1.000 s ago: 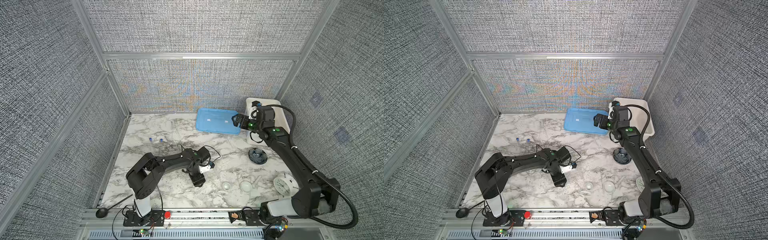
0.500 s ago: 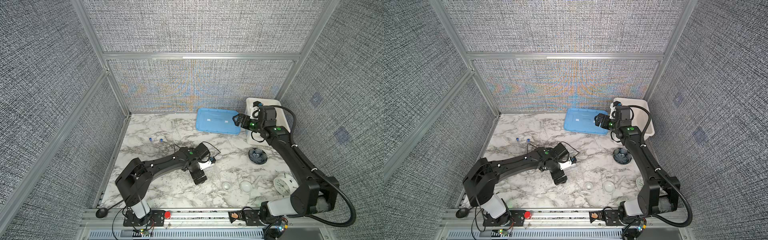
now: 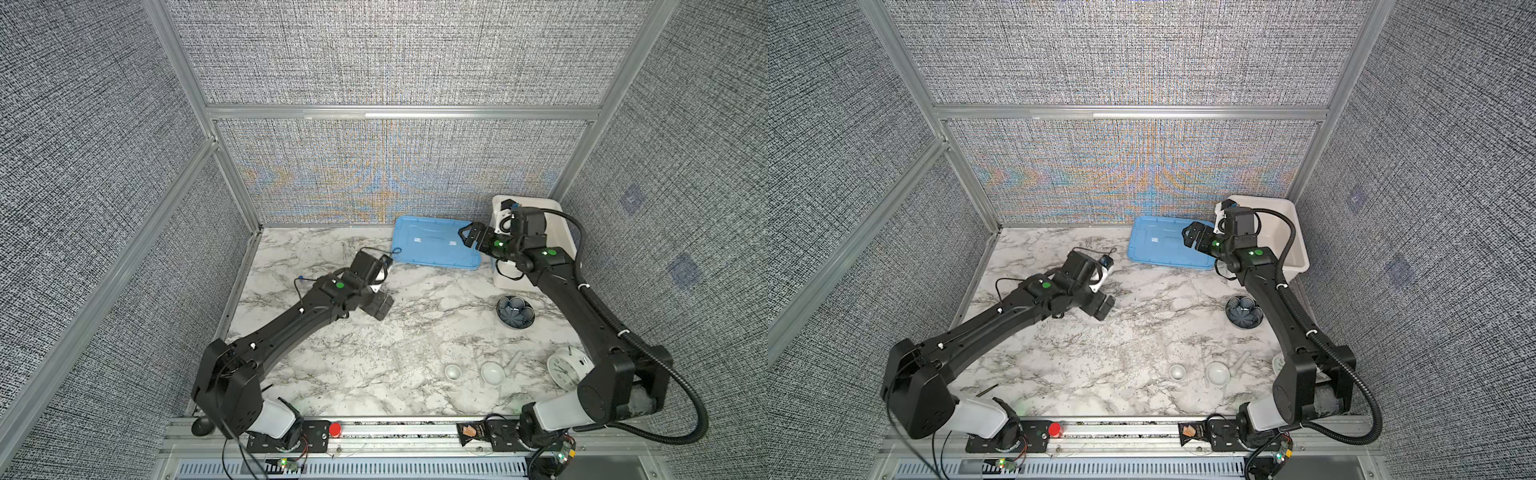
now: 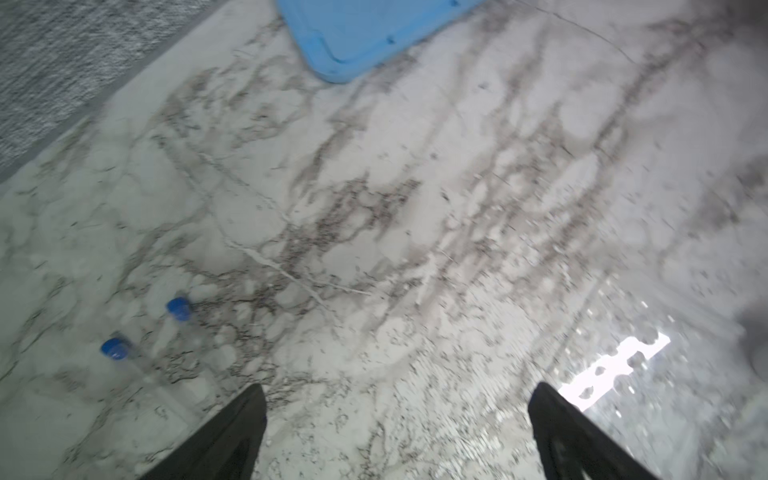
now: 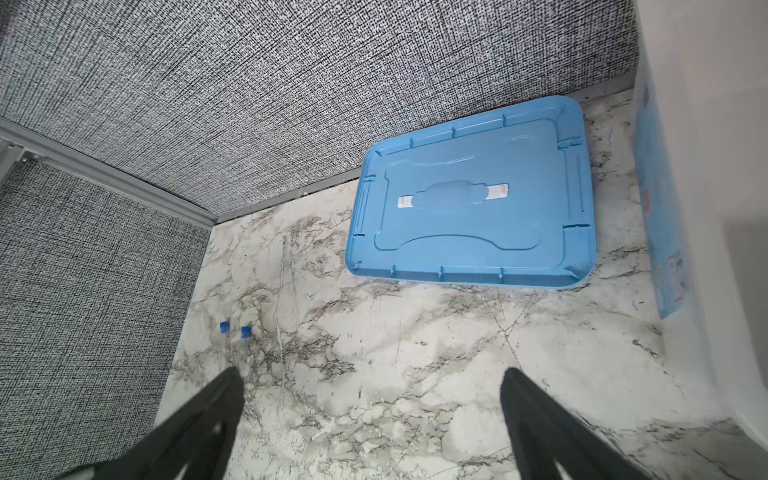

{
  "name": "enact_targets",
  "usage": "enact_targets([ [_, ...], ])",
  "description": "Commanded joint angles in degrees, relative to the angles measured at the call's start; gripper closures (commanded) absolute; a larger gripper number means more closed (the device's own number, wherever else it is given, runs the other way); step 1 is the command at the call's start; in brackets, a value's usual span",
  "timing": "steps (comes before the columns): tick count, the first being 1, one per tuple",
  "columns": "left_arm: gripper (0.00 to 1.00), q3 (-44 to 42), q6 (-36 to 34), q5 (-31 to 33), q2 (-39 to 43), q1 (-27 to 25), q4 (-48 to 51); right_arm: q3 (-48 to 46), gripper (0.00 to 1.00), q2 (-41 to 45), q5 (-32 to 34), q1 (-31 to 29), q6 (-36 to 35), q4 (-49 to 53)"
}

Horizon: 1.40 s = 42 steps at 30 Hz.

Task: Organize the chemistry lab equipment
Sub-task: 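Return the left gripper to the blue-capped test tubes and grasp one tube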

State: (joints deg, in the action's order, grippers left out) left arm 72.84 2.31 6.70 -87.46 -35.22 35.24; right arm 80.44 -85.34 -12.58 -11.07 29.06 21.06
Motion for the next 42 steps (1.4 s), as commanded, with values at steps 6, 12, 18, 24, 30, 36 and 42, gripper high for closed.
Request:
enact_targets([
  [6,0.1,15.3,14.0,6.5,-14.6,12.2,8.0,5.5,0.01,-0.4,16.9,-2.2,2.6,10.1],
  [12,0.11,23.6,20.7,6.6,-26.0,18.5,7.8,6.5,0.01,1.1,9.3,6.2,10.8,17.5],
  [18,0.15,32.9,23.9,5.8,-36.8,22.8,13.0,4.8,0.01,3.5,8.2,6.4,7.1,18.3],
  [24,0.23,37.5,23.6,3.8,-41.5,24.5,16.3,1.7,0.01,5.9,8.6,6.5,5.7,15.3],
  [30,0.32,40.8,21.8,4.6,-45.7,24.8,20.9,4.5,0.01,5.0,8.1,6.5,5.0,16.7],
  [36,0.44,41.1,17.9,3.7,-47.0,24.8,23.1,5.1,0.01,5.7,8.5,6.5,4.9,17.5],
  [42,0.49,41.6,16.1,6.1,-47.8,24.9,25.1,3.0,0.01,6.2,5.8,6.3,6.9,16.7],
])
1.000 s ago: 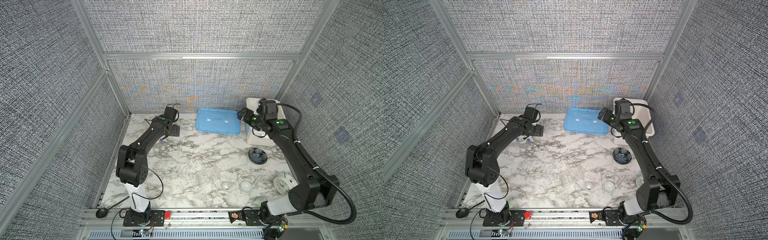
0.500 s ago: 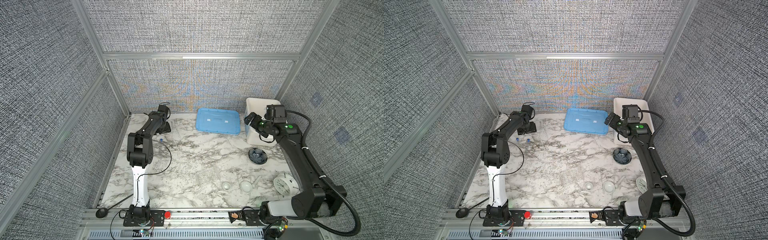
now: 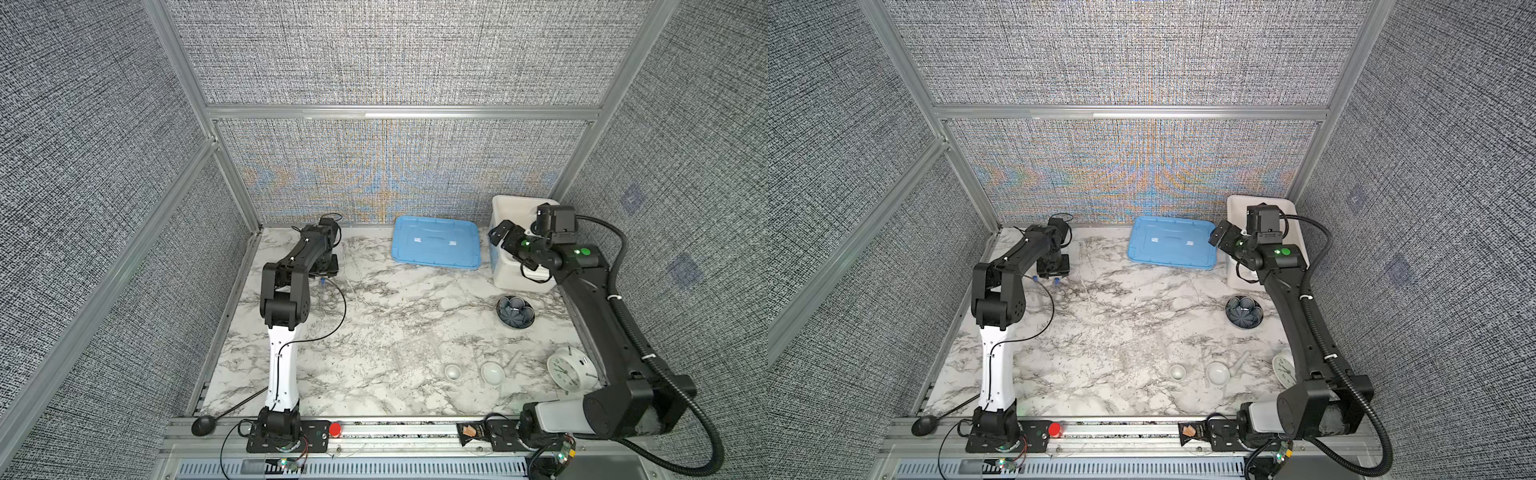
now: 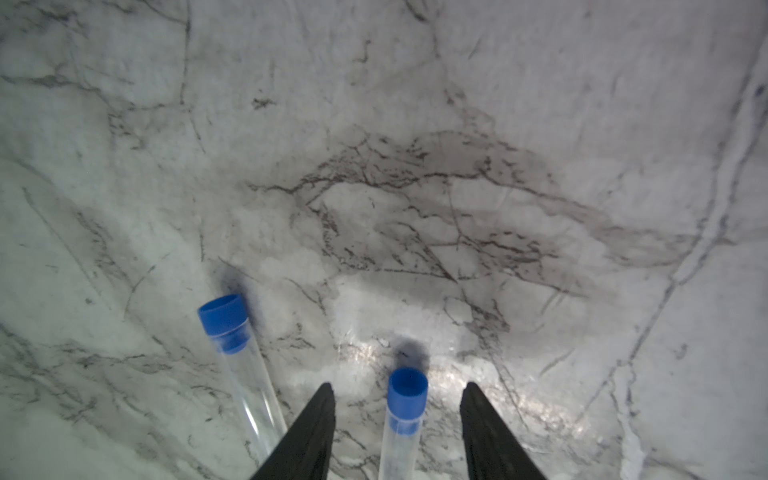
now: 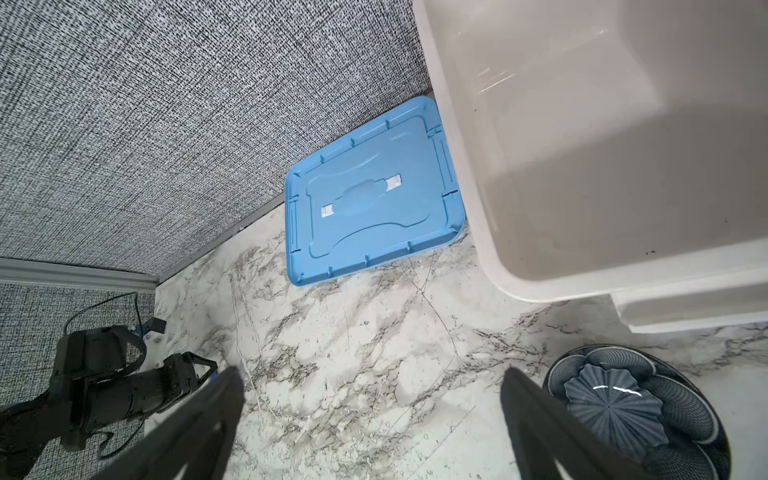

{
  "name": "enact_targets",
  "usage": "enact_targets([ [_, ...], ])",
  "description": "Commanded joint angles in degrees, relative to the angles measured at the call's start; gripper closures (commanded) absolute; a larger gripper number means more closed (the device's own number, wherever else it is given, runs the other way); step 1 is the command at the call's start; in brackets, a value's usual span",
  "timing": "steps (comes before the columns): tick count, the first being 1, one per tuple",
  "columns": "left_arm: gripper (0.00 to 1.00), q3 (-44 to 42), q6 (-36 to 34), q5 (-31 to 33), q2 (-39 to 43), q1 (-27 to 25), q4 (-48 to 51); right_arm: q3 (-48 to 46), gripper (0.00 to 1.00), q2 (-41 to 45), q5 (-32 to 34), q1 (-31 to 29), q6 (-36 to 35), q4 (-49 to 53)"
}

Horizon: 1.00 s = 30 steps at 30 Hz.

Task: Organize the chemistry lab equipment
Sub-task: 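Return the left gripper to the blue-capped test tubes and grasp one tube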

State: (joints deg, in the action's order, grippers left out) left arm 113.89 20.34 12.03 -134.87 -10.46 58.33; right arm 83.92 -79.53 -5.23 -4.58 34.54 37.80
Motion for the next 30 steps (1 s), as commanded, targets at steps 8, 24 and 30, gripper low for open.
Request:
enact_targets([
  [8,0.59,1.0,-5.3,-3.7,-2.5,0.0,2.1,-3.1,0.02,2.7,-0.9,-1.3,2.0,-2.4],
  [24,0.75,-1.1,-6.5,-13.4,-1.0,0.1,2.2,-4.7,0.03,1.6,0.6,-4.5,3.5,-3.6],
  [30,0.77,-2.9,-4.9,-17.0,0.4,-0.1,0.9,-4.2,0.03,-0.1,-0.4,-4.8,4.0,-3.8],
])
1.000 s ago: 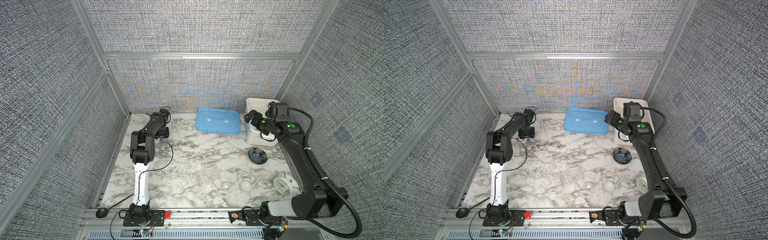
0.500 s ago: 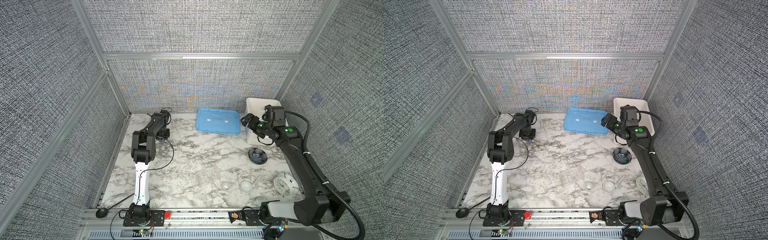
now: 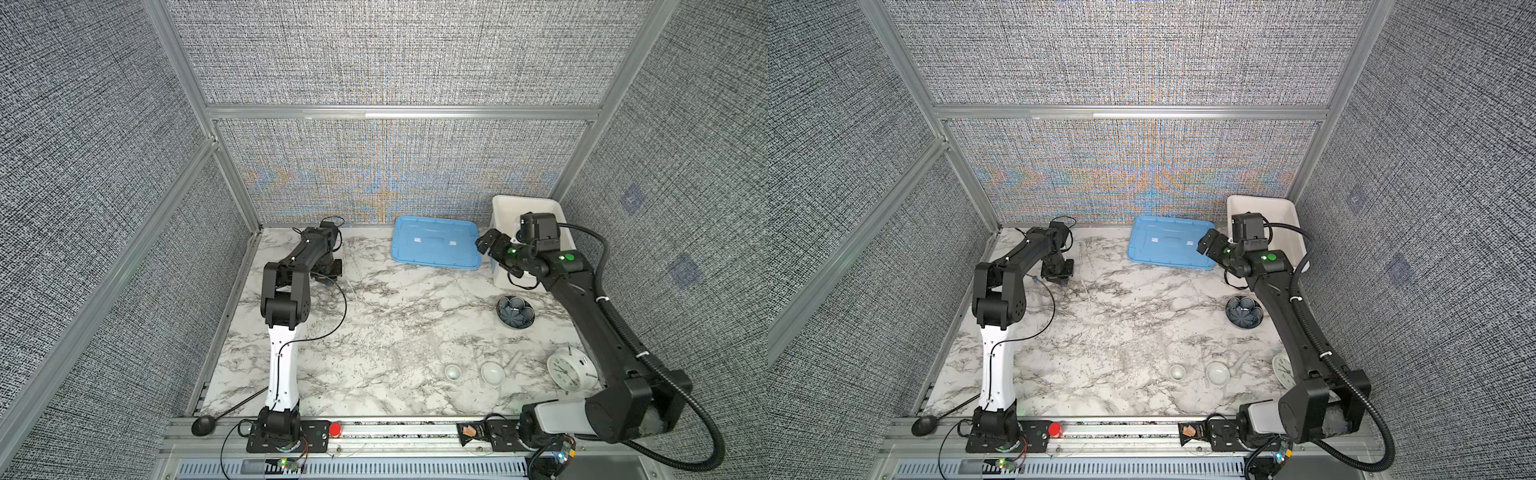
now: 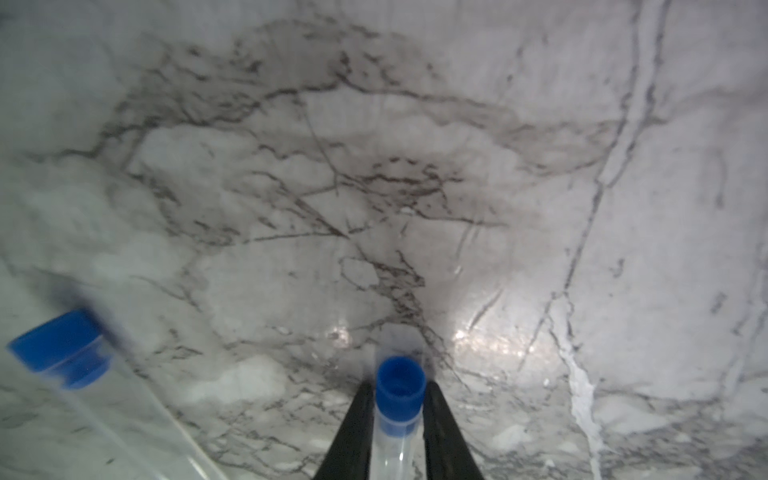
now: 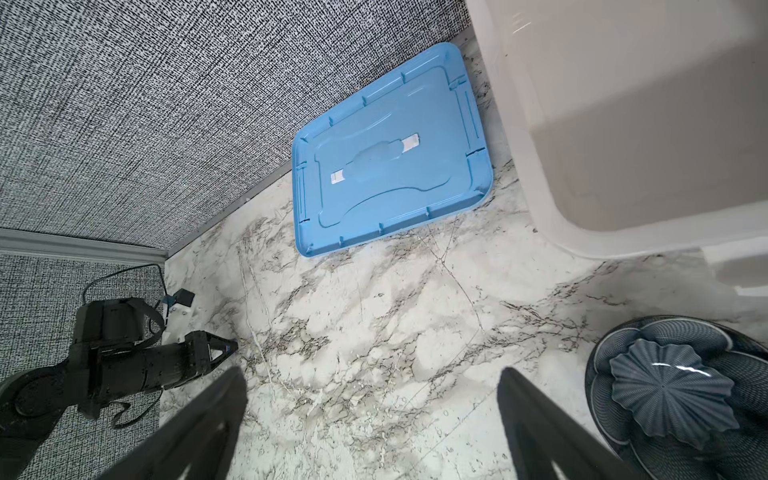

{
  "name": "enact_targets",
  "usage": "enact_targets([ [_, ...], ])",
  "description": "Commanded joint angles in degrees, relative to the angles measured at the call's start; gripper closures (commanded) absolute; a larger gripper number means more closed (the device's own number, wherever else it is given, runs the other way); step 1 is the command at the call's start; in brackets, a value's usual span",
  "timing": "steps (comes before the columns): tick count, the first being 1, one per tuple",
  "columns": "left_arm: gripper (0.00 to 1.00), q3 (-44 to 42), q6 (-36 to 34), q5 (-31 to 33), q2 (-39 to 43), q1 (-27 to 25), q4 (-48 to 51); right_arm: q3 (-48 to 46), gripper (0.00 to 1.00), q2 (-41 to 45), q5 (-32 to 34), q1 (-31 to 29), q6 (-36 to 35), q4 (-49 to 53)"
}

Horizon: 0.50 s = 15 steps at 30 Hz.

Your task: Organize the chemistry lab equipment

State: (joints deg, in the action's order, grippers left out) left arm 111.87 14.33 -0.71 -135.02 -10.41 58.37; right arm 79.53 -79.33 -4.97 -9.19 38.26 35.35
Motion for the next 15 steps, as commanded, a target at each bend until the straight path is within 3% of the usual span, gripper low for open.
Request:
enact_targets([
  [1,0.76,-1.3,1.3,-4.5,0.9,-0.2,0.5,0.2,0.03,-0.5,-0.7,-0.3,-0.1,-1.3],
  [15,0.78,-1.4,1.0,-8.3,3.0,-2.9,0.8,-1.0,0.03,-1.0,-1.1,-0.3,-0.2,-1.8],
])
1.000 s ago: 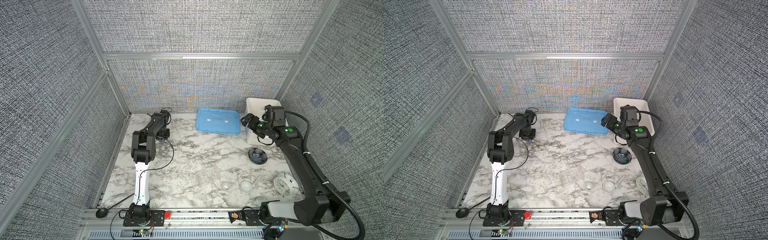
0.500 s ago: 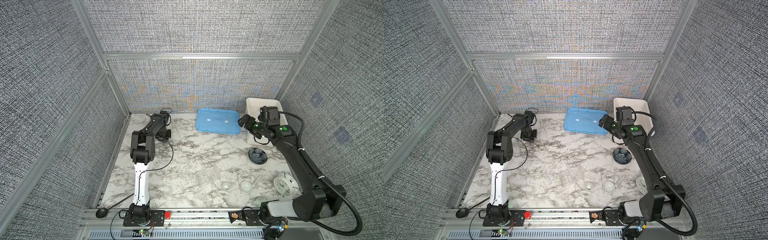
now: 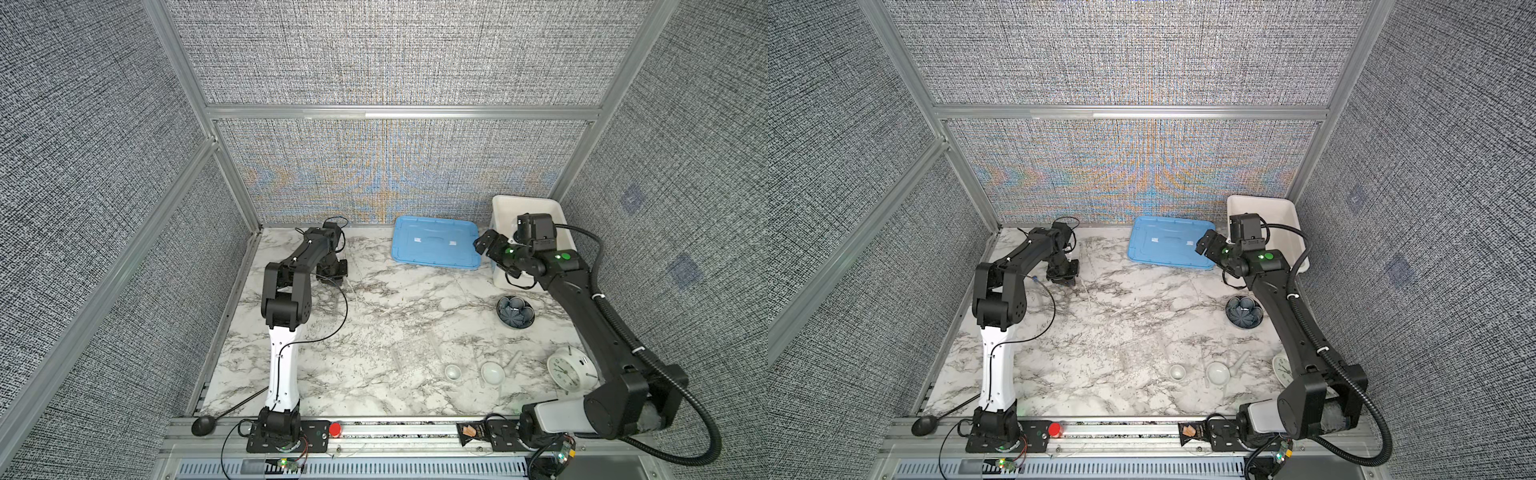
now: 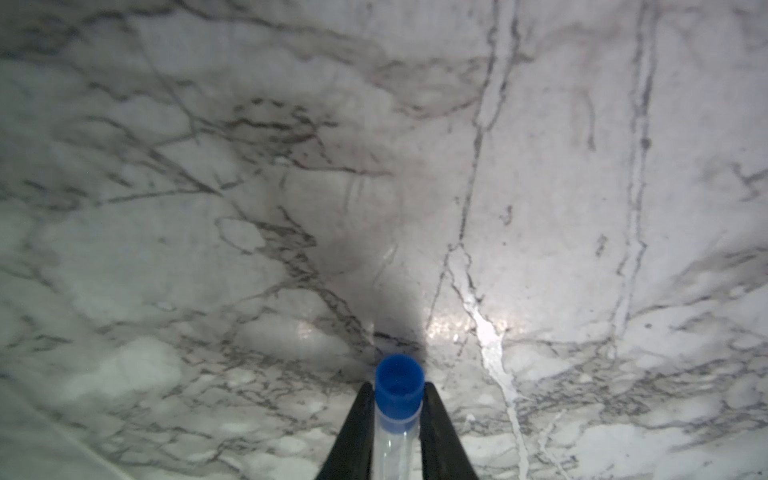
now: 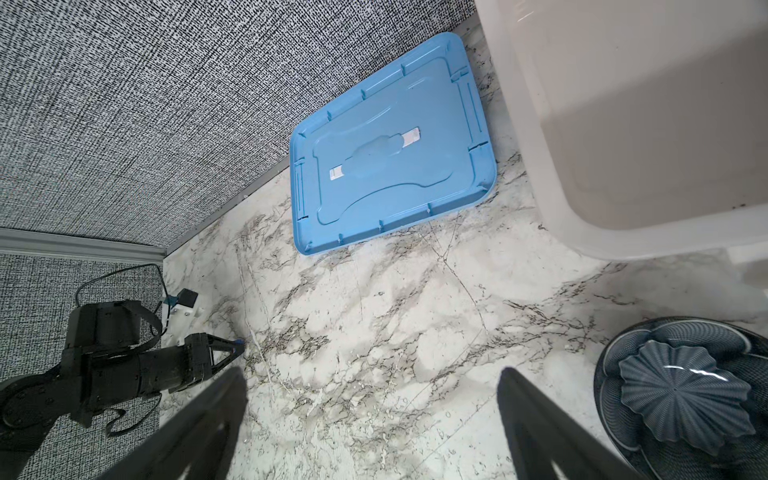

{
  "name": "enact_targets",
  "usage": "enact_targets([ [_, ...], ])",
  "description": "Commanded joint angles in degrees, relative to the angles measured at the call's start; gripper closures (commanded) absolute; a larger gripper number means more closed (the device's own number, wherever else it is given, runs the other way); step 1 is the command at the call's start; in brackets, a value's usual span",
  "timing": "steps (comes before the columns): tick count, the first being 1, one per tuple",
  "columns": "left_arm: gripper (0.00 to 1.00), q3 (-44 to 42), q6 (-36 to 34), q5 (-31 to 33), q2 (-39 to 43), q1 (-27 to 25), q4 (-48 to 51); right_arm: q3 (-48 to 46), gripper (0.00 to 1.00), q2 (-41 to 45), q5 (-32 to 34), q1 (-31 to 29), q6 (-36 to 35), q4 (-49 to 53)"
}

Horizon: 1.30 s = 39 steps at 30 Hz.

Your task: Organize the chemistry lab equipment

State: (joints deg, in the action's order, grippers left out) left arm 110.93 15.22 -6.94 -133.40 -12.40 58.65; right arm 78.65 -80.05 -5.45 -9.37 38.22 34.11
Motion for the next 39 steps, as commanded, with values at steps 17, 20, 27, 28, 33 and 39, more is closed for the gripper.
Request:
enact_targets([
  [17,0.78,-9.8,2.7,-5.4,7.2,-14.3,-2.6,-3.9,0.02,0.5,0.7,-1.8,-1.8,5.5],
  [20,0.78,-10.9,3.7,-6.6,7.5,-14.9,-4.1,-3.5,0.02,-0.9,3.5,-4.4,-1.3,7.4],
  [27,0.79,-13.1,6.4,-8.5,8.0,-15.8,-5.4,4.0,0.01,-6.4,27.8,-15.7,-0.5,19.8],
  [28,0.79,-13.8,6.6,-8.4,8.3,-15.9,-6.0,5.7,0.01,-7.0,29.9,-15.9,1.0,22.3],
  [33,0.74,-16.4,8.3,-8.9,10.1,-16.1,-7.6,6.2,0.01,-7.3,21.5,-13.6,-1.0,18.9],
  [39,0.68,-16.3,8.8,-9.1,13.7,-16.1,-8.3,9.2,0.01,-11.9,15.2,-16.8,1.0,17.3],
])
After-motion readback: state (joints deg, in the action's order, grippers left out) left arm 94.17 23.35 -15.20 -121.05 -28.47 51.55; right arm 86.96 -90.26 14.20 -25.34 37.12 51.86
